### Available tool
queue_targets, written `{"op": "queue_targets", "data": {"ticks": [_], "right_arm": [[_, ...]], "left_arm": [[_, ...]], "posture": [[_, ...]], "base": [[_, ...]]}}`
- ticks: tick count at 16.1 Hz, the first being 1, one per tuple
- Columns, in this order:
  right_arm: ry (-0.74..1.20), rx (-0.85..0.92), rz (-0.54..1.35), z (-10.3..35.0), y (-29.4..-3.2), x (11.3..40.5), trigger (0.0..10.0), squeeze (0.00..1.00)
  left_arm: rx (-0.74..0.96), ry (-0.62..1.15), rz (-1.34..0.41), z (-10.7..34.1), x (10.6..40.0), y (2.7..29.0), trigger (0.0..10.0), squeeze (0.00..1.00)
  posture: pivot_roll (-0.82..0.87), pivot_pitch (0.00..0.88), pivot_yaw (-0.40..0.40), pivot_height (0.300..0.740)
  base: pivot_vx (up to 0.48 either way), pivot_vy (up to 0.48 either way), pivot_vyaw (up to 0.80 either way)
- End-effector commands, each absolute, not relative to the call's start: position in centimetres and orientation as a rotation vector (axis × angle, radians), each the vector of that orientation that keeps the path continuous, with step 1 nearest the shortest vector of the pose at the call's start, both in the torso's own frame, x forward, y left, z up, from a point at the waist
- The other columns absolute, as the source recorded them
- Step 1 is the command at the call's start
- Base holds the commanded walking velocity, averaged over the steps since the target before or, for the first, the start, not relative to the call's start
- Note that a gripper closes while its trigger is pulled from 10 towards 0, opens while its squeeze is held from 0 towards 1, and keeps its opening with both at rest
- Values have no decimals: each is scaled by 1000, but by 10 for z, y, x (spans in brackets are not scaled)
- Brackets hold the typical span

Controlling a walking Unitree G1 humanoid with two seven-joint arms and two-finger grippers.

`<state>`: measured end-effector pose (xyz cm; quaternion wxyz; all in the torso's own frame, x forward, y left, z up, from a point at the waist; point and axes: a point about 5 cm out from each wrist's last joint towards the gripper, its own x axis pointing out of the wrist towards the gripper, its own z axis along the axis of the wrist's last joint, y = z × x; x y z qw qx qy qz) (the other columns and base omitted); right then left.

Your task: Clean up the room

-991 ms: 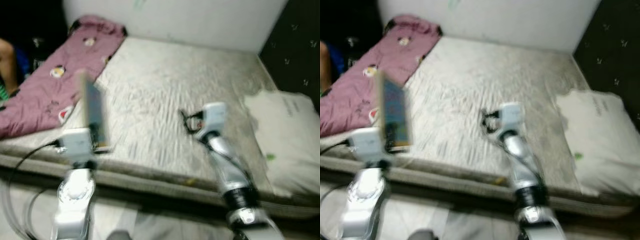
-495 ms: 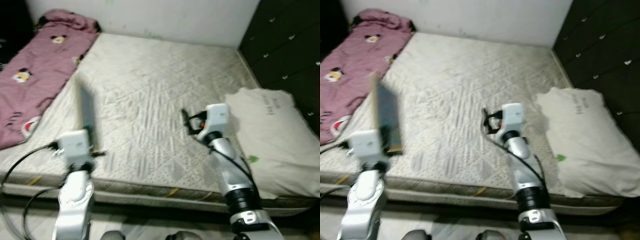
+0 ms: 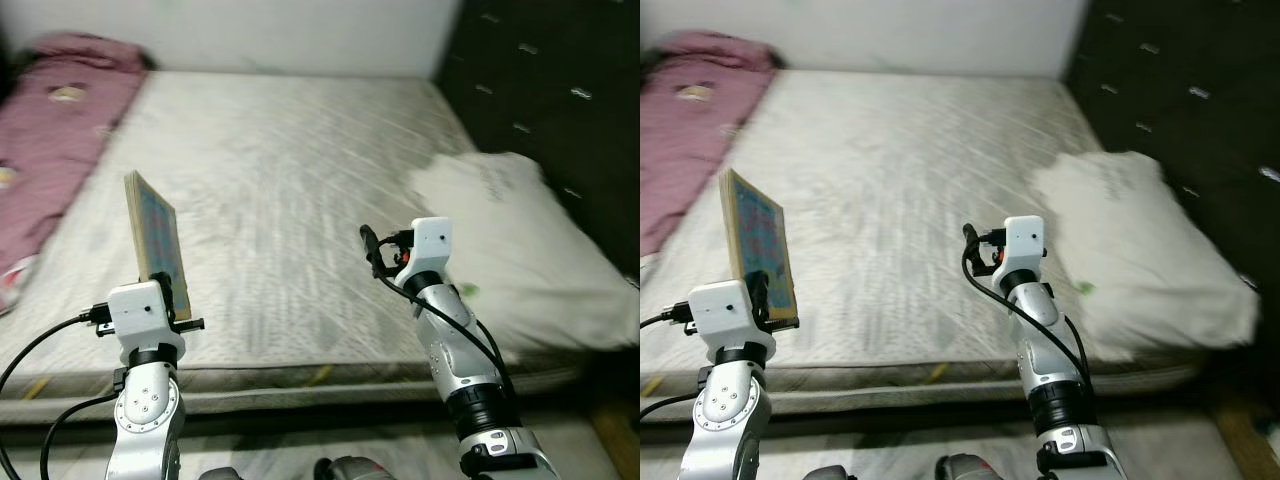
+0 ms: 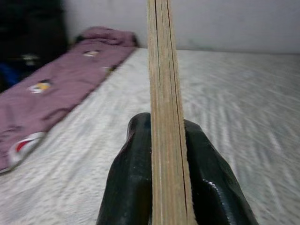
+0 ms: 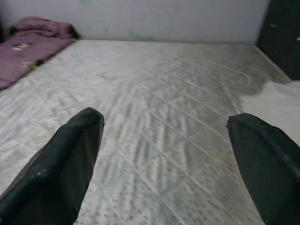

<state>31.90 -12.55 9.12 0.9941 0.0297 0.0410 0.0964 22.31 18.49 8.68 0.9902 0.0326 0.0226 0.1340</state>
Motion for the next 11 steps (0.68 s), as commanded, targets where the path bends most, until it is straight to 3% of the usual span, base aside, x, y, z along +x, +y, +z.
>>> {"op": "queue_targets", "data": {"ticks": [1, 6, 11], "right_arm": [[67, 65, 197, 96, -123, 319, 10000, 0], [76, 71, 197, 97, -121, 319, 10000, 0], [81, 68, 202, 98, -121, 318, 10000, 0]], "left_arm": [[58, -8, 252, 97, 224, 183, 10000, 0], [41, -8, 186, 103, 227, 175, 10000, 0], [23, -9, 169, 105, 228, 172, 10000, 0]], "posture": [[13, 0, -33, 740], [-4, 0, -35, 740], [-6, 0, -39, 740]], "base": [[0, 0, -800], [0, 0, -800], [0, 0, 0]]}}
